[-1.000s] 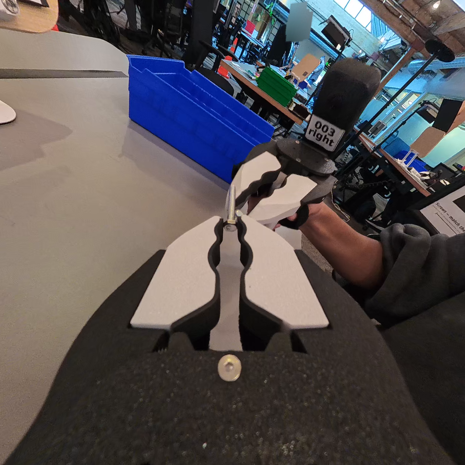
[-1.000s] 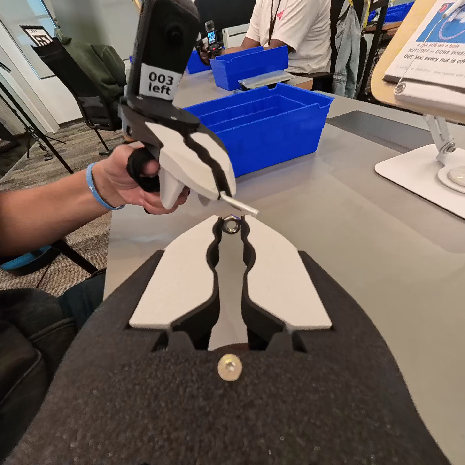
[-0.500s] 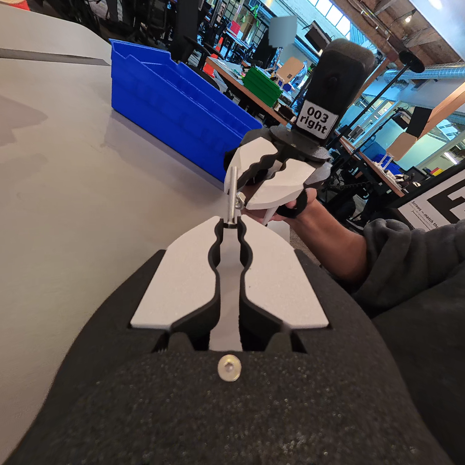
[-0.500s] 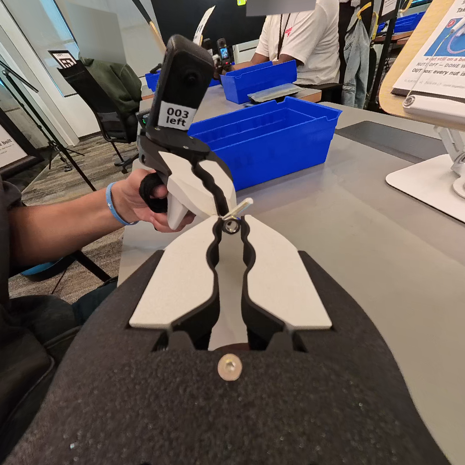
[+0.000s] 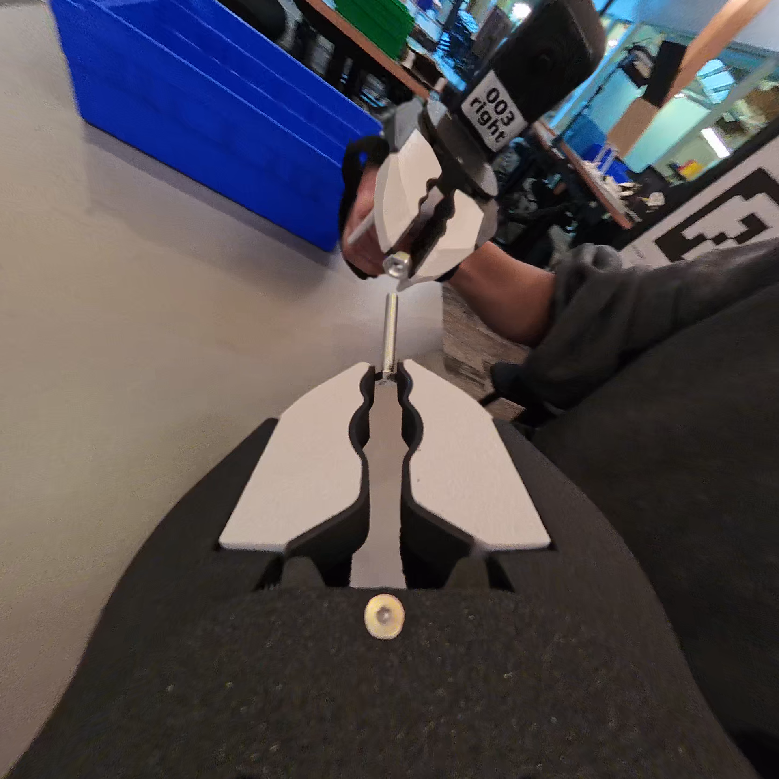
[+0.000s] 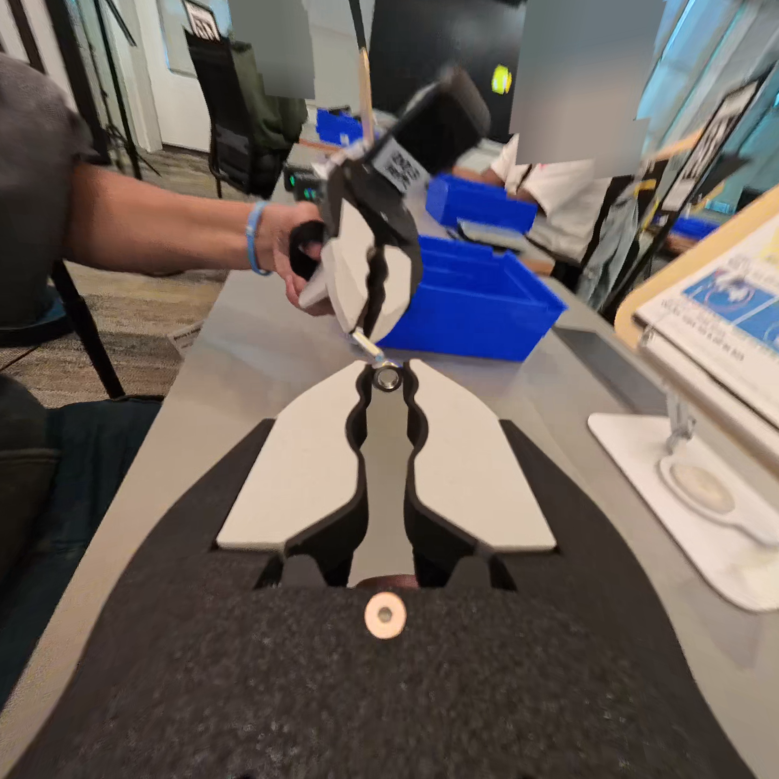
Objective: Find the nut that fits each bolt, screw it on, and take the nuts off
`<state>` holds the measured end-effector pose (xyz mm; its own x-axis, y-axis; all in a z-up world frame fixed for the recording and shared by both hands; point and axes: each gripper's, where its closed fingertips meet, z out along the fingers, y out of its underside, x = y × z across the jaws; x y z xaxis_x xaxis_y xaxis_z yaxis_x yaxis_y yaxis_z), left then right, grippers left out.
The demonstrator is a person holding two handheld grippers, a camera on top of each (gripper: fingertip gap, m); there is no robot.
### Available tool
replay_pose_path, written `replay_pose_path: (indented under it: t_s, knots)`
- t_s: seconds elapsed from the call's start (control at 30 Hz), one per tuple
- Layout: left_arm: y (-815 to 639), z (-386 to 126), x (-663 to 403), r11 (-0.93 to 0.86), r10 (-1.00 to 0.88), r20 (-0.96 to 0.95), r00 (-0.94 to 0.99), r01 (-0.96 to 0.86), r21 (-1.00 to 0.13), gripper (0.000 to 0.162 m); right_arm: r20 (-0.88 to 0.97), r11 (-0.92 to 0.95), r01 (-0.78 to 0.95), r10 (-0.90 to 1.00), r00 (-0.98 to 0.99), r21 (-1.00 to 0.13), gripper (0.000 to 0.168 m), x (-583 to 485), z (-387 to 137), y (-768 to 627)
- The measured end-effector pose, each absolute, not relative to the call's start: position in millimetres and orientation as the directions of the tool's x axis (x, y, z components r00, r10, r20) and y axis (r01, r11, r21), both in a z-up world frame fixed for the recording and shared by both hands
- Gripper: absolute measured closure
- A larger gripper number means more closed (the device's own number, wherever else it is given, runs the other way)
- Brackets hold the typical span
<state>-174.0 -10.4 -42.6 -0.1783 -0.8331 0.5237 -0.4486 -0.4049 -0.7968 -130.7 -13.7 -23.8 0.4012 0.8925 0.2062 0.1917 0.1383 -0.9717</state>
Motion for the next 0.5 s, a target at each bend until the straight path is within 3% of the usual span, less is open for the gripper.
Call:
replay_pose_path:
  t_s: [0.1,0.5]
  knots:
    - [-5.4,-36.8,-175.7,-0.455,-0.760,0.605,-0.238,-0.470,-0.757,0.152,0.284,0.236,0.169,0.880,0.380,-0.957,0.154,-132.5,-14.9,-15.3]
    - [1.2,-26.8,-174.8,-0.463,-0.575,0.718,-0.392,-0.568,-0.681,0.153,0.345,0.289,0.207,0.879,0.330,-0.935,0.154,-149.2,-20.2,-4.0]
